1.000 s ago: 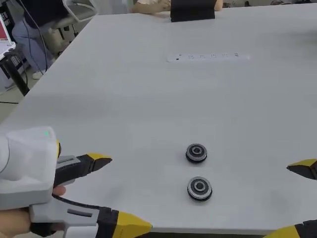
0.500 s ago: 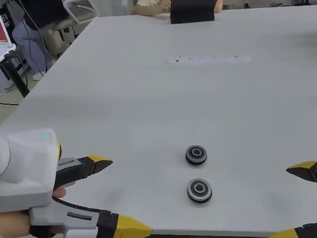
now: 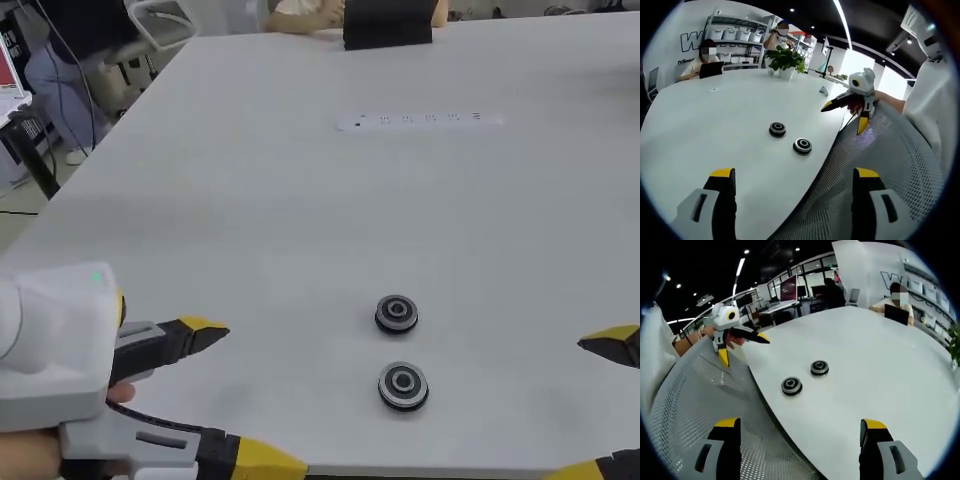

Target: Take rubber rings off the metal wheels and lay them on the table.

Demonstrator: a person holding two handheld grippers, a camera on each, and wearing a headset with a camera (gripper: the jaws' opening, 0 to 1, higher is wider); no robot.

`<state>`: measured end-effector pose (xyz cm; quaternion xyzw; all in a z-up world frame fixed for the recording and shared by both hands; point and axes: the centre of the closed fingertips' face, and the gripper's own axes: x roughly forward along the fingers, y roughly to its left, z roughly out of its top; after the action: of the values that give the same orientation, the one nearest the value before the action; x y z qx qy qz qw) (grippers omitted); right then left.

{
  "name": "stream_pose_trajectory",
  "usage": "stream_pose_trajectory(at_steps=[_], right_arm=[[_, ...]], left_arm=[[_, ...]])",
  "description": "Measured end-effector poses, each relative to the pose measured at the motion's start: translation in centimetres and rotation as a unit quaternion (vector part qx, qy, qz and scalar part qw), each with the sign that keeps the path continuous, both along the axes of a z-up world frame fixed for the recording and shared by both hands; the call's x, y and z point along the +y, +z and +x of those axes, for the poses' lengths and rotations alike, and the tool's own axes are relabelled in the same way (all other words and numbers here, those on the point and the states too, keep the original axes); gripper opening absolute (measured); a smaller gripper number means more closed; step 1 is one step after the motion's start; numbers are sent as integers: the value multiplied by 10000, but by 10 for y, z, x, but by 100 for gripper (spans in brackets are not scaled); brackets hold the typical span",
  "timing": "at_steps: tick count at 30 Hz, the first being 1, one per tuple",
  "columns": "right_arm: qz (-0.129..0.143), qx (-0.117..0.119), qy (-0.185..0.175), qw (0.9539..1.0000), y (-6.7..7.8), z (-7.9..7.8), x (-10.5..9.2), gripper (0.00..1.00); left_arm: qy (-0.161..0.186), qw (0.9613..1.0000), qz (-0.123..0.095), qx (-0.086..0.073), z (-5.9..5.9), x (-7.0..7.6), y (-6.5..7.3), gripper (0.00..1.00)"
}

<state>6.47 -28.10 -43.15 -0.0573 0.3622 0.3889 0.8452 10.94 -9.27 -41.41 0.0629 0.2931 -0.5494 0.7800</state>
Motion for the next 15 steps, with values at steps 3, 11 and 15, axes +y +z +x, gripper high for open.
stream_pose_trajectory(at_steps=[3,11,15], right_arm=[[-11,-4,7,10000,0,0,0,99],[-130,-92,163,9997,1,-1,2,99],[-64,-221,150,9996,9,2,3,99]], left_arm=[[-25,10000,1,-27,0,-1,1,96],[-30,9998,-167,-78,1,-4,9,96],[-203,9997,-48,-145,-4,-5,12,98]])
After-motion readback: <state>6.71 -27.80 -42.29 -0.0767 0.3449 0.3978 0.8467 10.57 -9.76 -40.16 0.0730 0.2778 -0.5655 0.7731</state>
